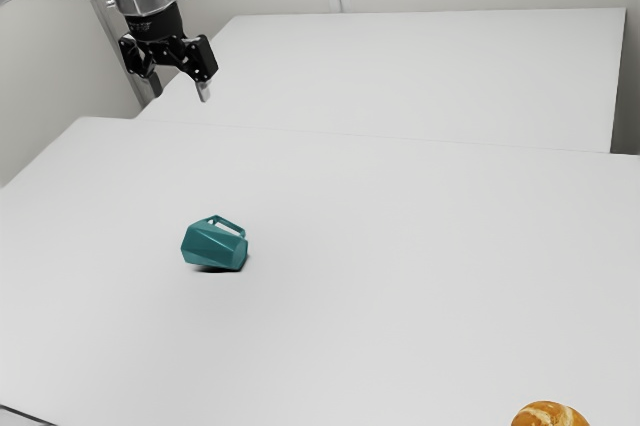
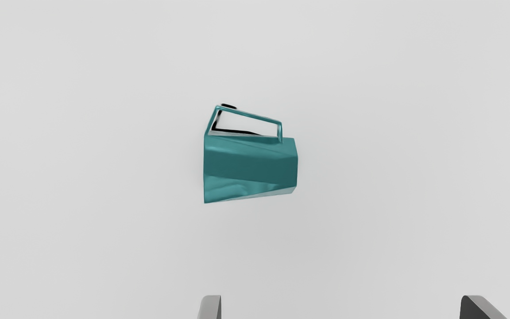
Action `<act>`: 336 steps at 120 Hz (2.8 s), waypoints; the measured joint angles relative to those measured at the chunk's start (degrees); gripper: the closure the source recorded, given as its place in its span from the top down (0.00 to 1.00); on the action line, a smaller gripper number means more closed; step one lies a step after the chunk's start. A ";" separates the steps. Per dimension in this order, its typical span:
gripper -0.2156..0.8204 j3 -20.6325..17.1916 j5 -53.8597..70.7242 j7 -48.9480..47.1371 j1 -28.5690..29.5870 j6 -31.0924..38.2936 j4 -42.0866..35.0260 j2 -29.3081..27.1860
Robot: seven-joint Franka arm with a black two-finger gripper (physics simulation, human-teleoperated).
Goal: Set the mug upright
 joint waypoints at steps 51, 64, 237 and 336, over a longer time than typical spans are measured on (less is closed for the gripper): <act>0.78 0.27 -0.31 0.01 -0.59 0.10 -3.48 -2.51; 0.77 0.37 -0.58 0.30 -0.30 0.31 -5.11 -3.30; 0.77 5.45 -60.57 50.19 23.67 31.71 -40.18 2.74; 0.77 5.27 -62.85 56.16 24.96 25.25 -40.47 10.77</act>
